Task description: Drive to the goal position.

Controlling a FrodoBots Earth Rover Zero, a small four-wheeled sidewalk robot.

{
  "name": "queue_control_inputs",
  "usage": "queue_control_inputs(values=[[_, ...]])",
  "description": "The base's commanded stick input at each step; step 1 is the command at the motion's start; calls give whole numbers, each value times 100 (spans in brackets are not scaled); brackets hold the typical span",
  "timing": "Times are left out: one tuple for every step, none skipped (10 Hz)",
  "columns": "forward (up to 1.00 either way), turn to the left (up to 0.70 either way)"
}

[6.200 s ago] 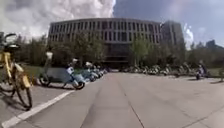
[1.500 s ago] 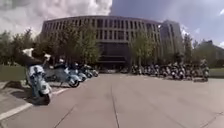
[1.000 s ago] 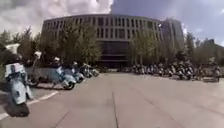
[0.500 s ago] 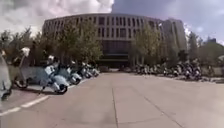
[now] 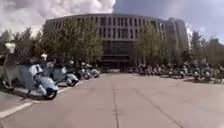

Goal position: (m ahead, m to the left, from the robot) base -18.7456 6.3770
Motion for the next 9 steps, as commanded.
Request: queue_control_inputs(values=[[100,0],[100,0],[100,0],[100,0],[100,0],[100,-9],[100,-33],[100,-40],[100,-23]])
